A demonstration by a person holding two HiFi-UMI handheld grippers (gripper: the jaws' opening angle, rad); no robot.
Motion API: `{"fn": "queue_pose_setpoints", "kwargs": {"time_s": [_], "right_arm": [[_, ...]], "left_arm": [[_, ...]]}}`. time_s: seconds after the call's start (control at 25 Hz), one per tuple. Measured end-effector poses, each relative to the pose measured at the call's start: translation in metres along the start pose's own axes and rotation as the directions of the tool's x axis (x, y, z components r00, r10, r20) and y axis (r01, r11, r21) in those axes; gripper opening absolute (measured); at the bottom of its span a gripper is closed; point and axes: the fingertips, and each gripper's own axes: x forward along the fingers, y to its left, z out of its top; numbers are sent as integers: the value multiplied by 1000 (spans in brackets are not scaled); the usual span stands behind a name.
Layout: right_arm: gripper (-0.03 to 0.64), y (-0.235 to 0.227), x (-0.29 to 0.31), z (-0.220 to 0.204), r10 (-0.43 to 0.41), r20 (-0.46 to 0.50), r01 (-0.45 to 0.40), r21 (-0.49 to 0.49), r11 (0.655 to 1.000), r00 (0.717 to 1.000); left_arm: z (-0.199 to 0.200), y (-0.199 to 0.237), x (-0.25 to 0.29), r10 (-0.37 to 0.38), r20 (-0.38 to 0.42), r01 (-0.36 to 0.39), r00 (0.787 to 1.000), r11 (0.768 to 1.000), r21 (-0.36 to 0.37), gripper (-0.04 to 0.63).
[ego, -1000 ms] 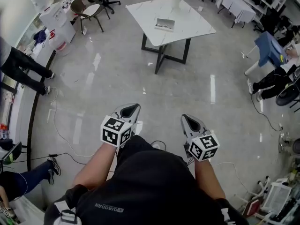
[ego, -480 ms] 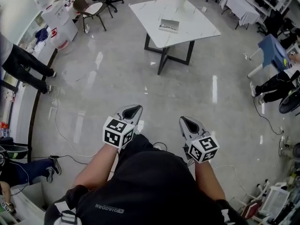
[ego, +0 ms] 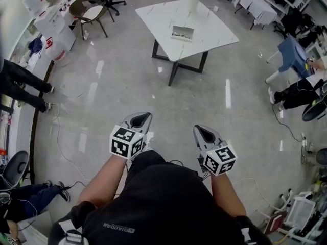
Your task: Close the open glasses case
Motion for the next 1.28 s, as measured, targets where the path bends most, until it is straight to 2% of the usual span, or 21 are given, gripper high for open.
{"fn": "queue_pose_setpoints", "kwargs": {"time_s": [0.16,0.52,0.8,1.08,1.28], "right_arm": [[2,7,23,13,-23,3,23,0,1000,1000],[2,14,62,16,-88,5,88,37,995,996],[2,32,84,13,-109,-15,109,2,994,994],[2,32,92,23,-120,-6,120,15,993,993],[2,33,97,15,-115,-19,116,36,993,993]], "left_arm": [[21,25,7,-33,4,32,999,999,29,5],[23,54,21,-118,-47,121,992,990,70,4],[16,79,17,-139,-60,143,988,988,65,5],[16,89,13,-144,-55,147,988,988,55,5],[10,90,14,-144,-58,146,988,988,46,4]]}}
